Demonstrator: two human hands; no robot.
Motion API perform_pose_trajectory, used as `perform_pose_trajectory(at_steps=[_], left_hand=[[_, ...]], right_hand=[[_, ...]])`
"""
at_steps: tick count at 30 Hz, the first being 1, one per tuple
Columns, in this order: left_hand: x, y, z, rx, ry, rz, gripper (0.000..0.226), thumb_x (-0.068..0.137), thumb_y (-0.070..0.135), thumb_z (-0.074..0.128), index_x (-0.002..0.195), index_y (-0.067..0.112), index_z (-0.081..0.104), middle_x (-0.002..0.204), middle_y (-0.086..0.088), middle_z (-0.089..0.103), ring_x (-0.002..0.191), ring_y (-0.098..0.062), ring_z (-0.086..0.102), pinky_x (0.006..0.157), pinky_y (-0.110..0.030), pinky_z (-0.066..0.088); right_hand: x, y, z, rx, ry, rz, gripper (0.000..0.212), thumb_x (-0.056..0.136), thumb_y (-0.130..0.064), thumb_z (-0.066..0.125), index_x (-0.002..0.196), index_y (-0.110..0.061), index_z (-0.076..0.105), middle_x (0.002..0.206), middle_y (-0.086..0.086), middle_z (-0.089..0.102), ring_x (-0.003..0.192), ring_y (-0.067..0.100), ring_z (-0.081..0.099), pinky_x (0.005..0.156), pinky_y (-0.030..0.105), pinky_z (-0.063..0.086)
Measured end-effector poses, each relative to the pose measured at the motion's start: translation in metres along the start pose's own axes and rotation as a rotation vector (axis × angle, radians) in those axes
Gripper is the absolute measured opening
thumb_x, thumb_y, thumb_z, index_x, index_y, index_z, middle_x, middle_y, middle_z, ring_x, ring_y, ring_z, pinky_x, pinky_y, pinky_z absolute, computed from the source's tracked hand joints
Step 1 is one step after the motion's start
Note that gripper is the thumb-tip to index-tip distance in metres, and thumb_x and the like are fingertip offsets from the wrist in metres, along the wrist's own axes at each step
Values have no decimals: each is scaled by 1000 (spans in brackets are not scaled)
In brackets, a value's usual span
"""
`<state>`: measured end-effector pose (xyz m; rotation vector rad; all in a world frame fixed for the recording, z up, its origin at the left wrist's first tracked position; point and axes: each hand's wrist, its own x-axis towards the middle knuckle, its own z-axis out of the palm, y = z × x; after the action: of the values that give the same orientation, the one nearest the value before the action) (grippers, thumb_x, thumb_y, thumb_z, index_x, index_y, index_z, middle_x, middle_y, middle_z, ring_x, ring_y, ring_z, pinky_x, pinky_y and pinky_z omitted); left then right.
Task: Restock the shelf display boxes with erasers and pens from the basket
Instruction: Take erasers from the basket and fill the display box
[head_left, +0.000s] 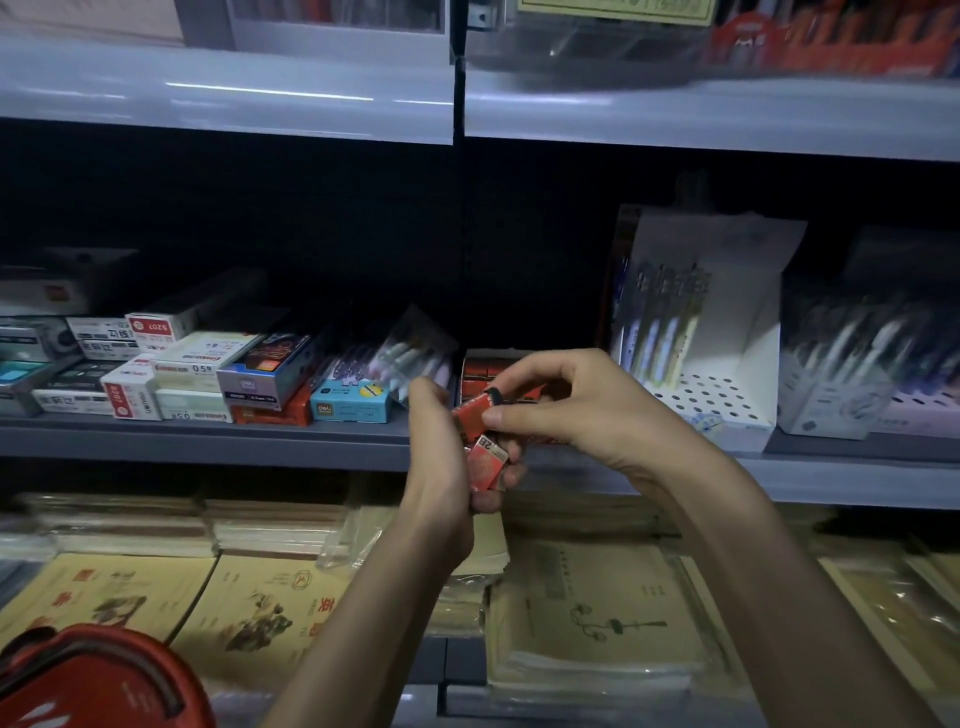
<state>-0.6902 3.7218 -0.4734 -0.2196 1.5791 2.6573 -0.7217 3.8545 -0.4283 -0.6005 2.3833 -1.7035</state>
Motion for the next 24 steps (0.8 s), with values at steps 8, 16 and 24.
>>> perform_pose_trajectory(at_steps=[8, 16, 24], left_hand=[[3, 4, -10, 64, 101, 75, 60, 103, 44, 30, 99, 5, 76, 60, -2, 50, 47, -14, 42, 41, -19, 19], [1, 6, -16, 179, 290, 127, 29, 104, 26, 44, 109, 11, 69, 57, 1, 53, 46, -11, 47, 38, -21, 29], [4, 4, -15, 252, 295, 91, 22, 106, 29, 47, 95, 15, 60, 56, 0, 55, 45, -14, 47, 42, -21, 27]], right_hand=[[2, 7, -9, 130, 298, -42, 14, 94, -10, 72, 106, -16, 73, 94, 7, 79, 88, 18, 77, 81, 34, 64], [21, 38, -13, -257, 543, 57, 14, 88, -20, 81, 97, -19, 70, 70, -3, 75, 68, 10, 73, 68, 31, 58], [35, 41, -3, -679, 459, 140, 13, 89, -31, 80, 86, -19, 76, 84, -2, 72, 82, 15, 67, 72, 26, 50]])
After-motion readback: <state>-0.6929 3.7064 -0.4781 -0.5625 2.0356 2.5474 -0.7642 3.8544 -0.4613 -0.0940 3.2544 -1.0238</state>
